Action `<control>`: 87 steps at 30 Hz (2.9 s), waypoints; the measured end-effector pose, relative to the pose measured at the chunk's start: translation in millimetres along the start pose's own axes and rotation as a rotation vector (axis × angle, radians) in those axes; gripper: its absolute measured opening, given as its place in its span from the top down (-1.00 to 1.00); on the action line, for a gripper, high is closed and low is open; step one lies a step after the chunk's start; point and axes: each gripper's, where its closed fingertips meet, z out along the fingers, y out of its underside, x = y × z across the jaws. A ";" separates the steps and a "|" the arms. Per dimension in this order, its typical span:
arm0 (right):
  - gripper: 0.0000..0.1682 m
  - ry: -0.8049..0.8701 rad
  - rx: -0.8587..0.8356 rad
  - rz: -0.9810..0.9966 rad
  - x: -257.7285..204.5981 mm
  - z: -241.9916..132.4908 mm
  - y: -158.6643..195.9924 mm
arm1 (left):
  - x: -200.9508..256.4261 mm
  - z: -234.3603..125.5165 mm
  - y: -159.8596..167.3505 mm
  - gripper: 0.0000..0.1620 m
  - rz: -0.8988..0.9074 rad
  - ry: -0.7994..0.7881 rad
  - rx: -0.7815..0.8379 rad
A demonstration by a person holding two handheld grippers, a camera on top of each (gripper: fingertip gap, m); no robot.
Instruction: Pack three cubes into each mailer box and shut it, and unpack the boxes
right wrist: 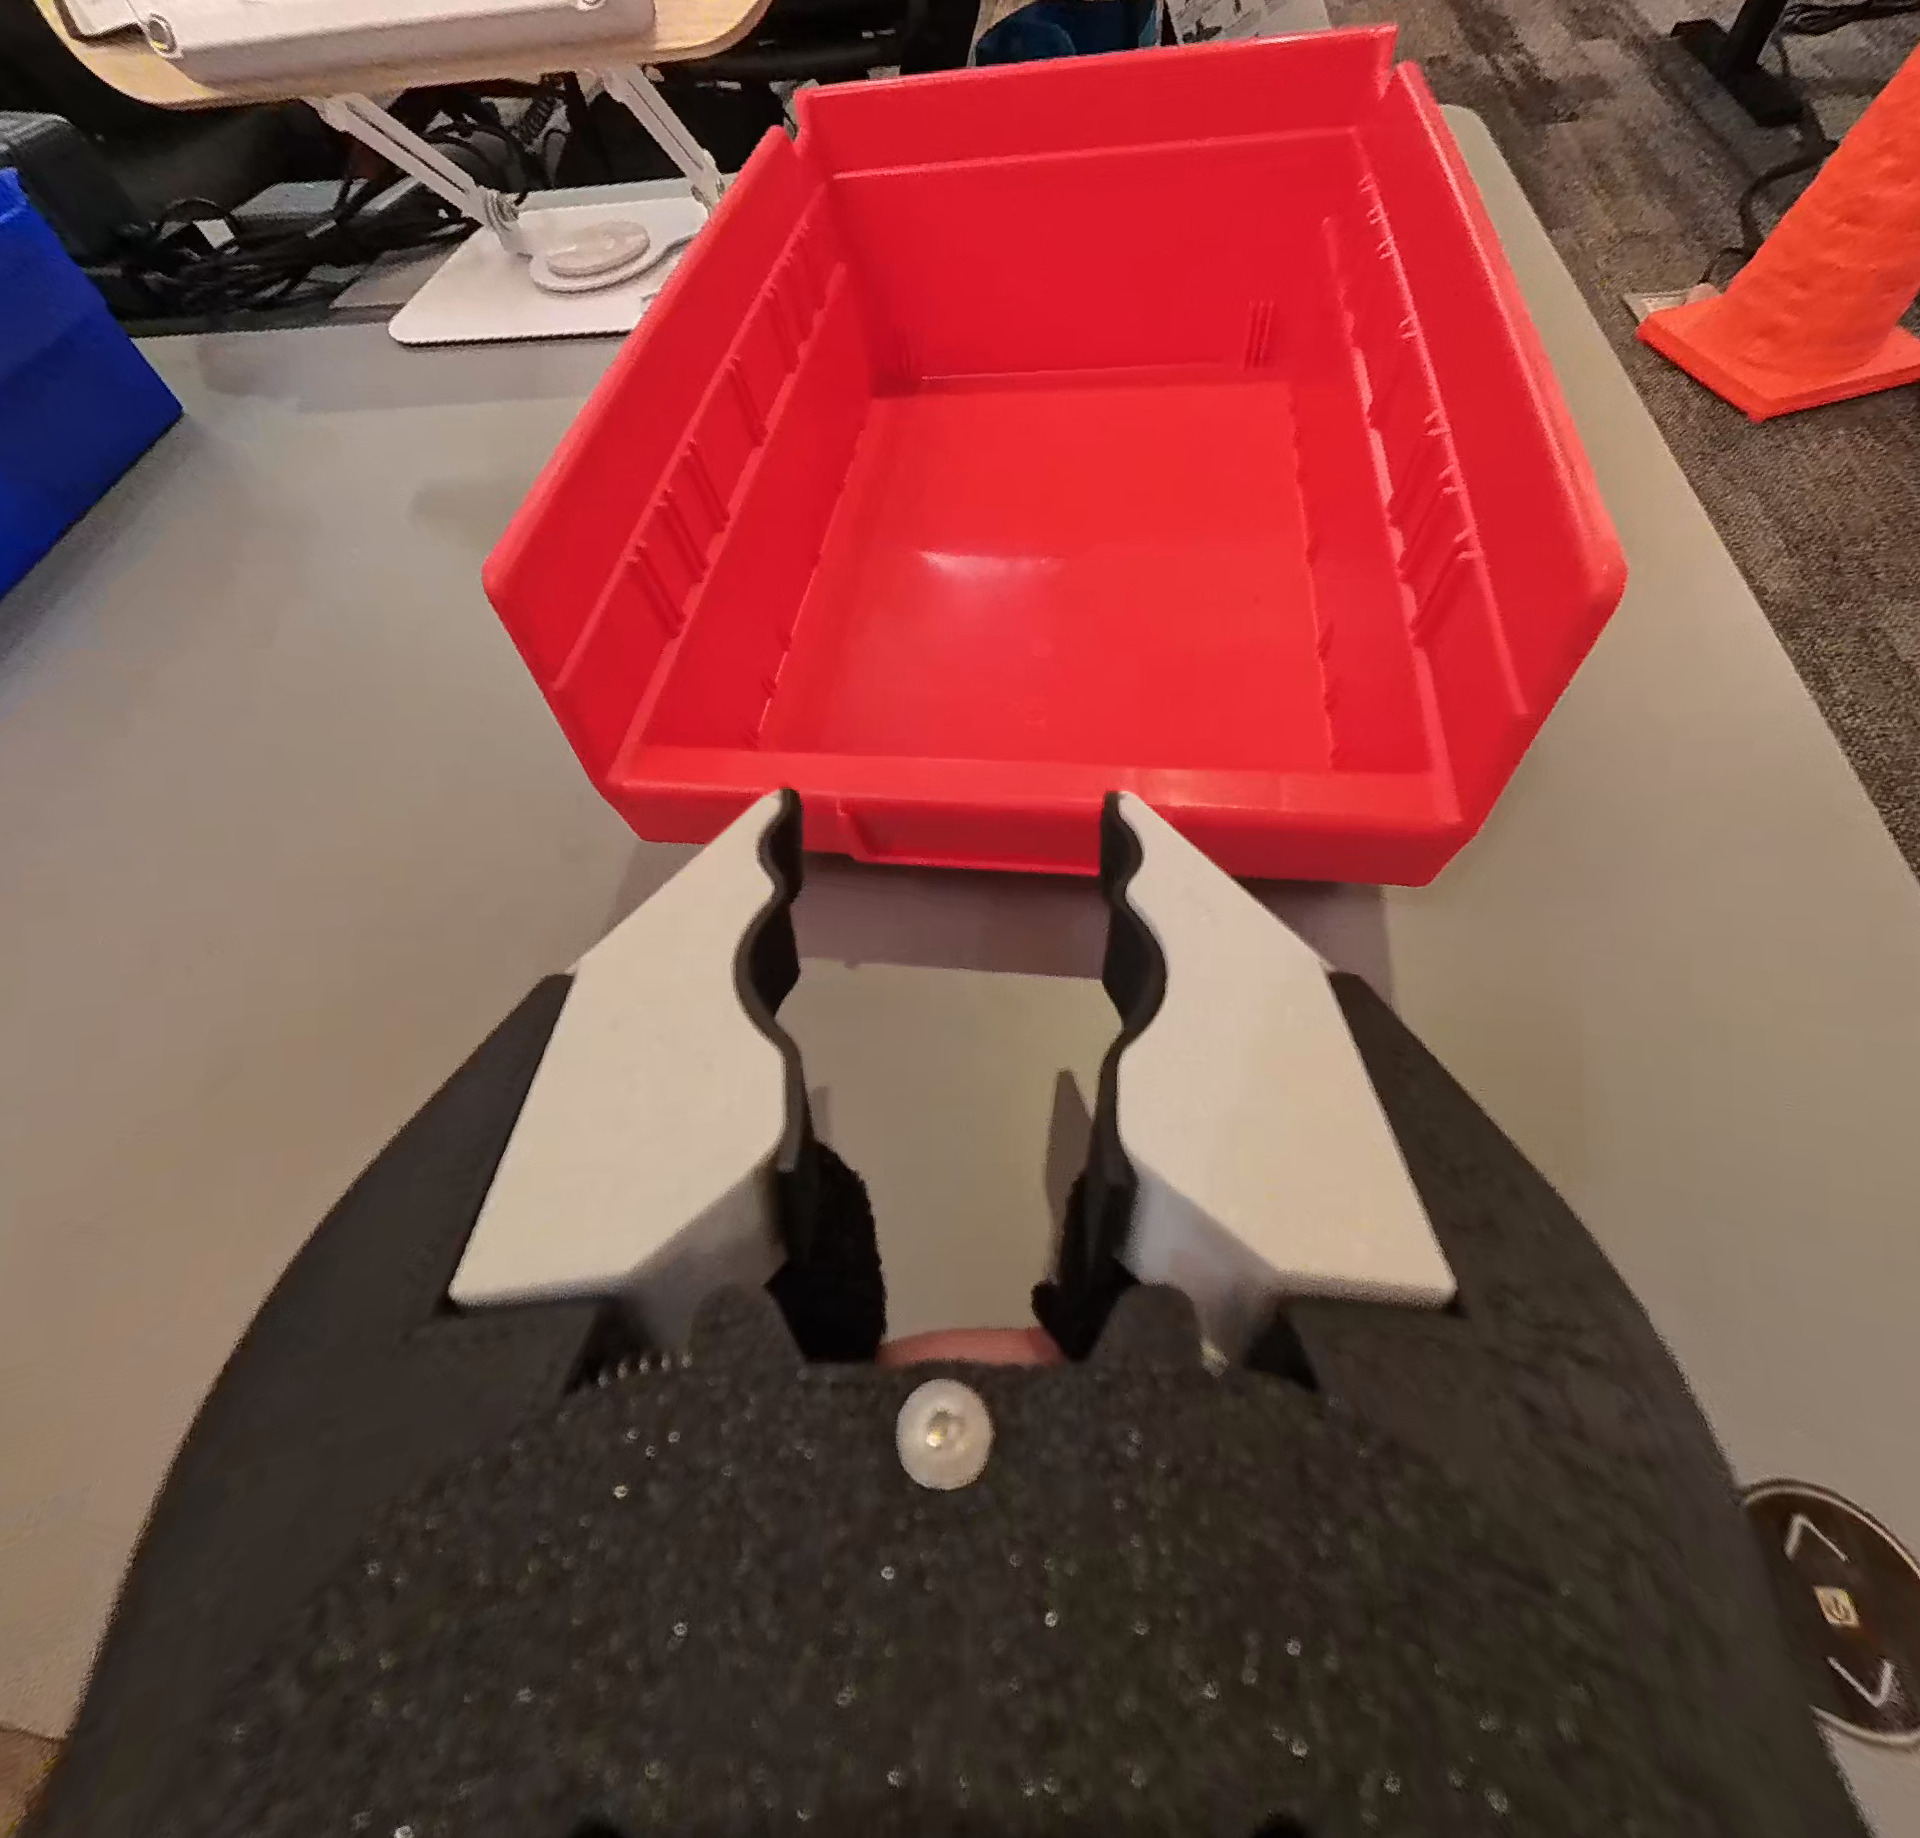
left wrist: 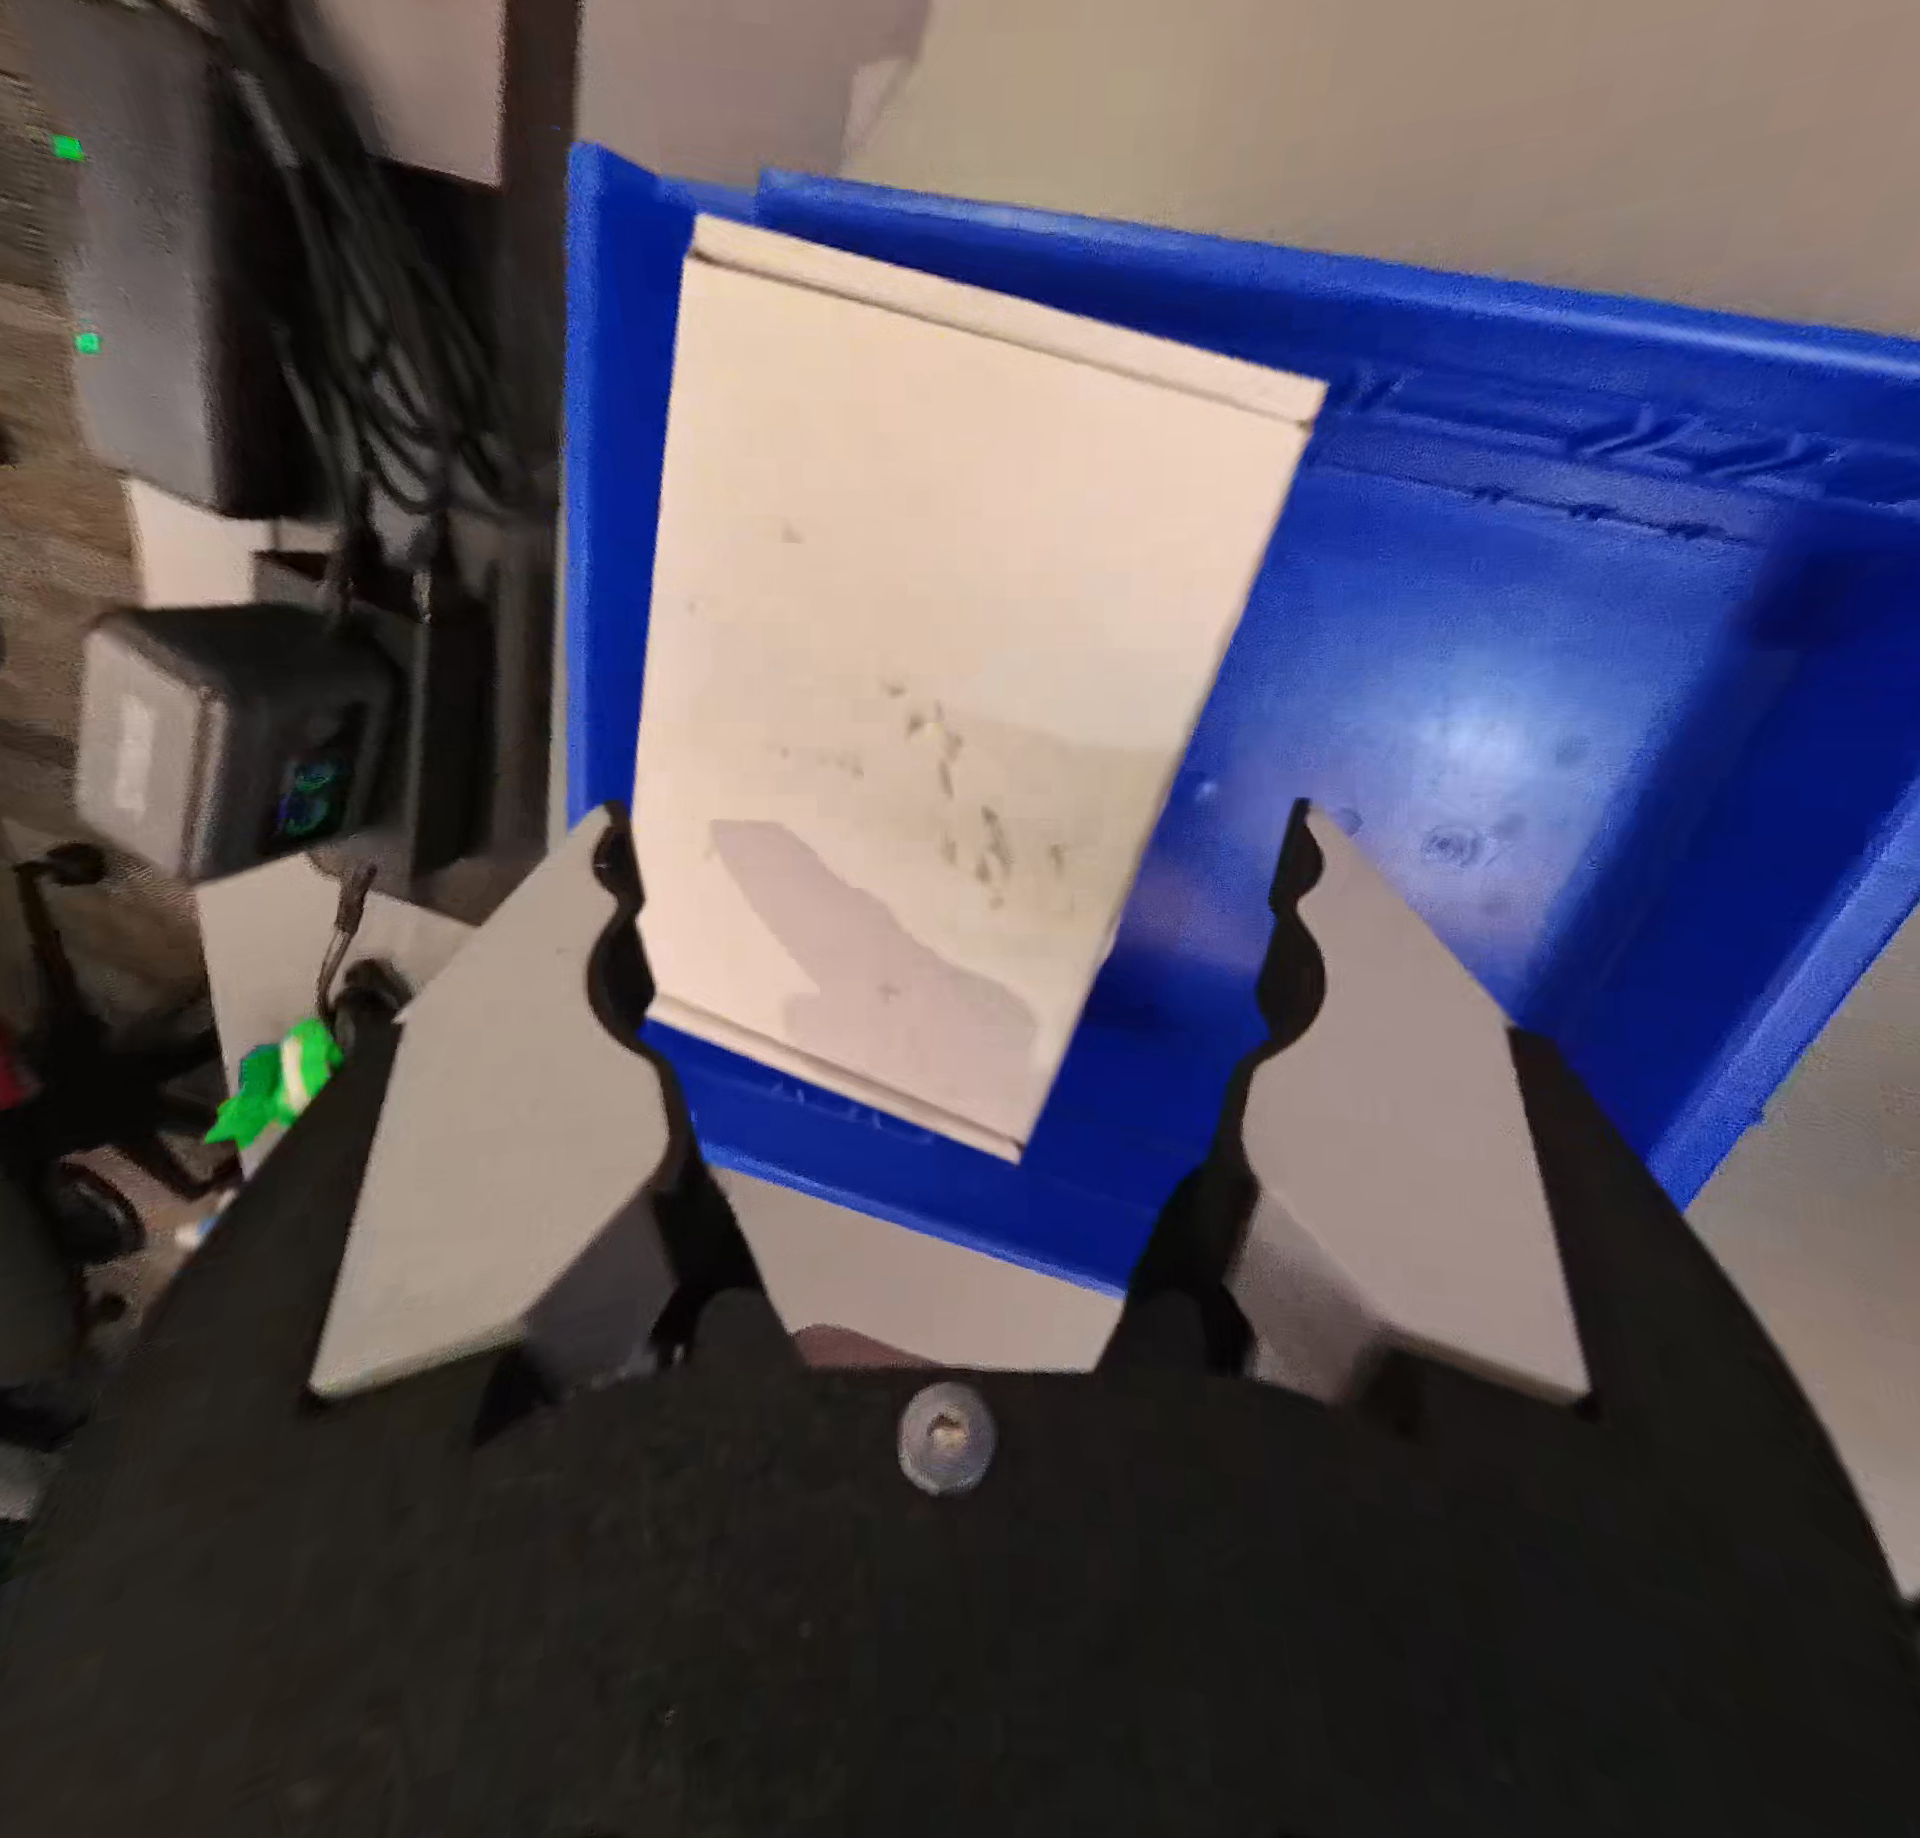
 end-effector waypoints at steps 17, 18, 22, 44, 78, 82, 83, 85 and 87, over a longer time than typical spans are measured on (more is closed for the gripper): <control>0.32 0.030 -0.049 0.004 15.4 -7.4 18.5 | -11.2 37.2 15.0 -0.56 0.207 0.083 -0.276; 0.32 0.026 -0.047 0.004 14.2 -7.1 17.7 | -11.0 33.1 14.5 -0.55 0.207 0.079 -0.279; 0.32 -0.008 -0.024 0.001 2.5 -7.0 10.7 | -3.9 0.7 3.7 -0.55 0.159 0.107 -0.249; 0.31 -0.281 0.074 -0.347 -119.2 5.0 -7.2 | 194.4 42.7 -189.6 -0.40 0.087 0.325 -0.265; 0.12 -0.673 -0.160 -0.925 -200.4 53.8 5.7 | 277.4 -18.9 -200.5 -0.53 0.005 0.235 0.500; 0.12 -0.800 -0.257 -0.901 -211.7 45.1 13.6 | 300.1 8.9 -187.9 -0.46 -0.108 0.220 0.640; 0.12 -0.836 -0.283 -0.890 -215.8 41.5 16.7 | 301.7 12.1 -188.2 -0.37 -0.123 0.208 0.681; 0.12 -0.879 -0.308 -0.864 -222.4 38.5 20.4 | 303.4 16.2 -187.7 0.07 -0.145 0.206 0.740; 0.12 -0.893 -0.299 -0.832 -225.0 38.7 19.3 | 302.8 15.2 -188.1 0.08 -0.184 0.226 0.797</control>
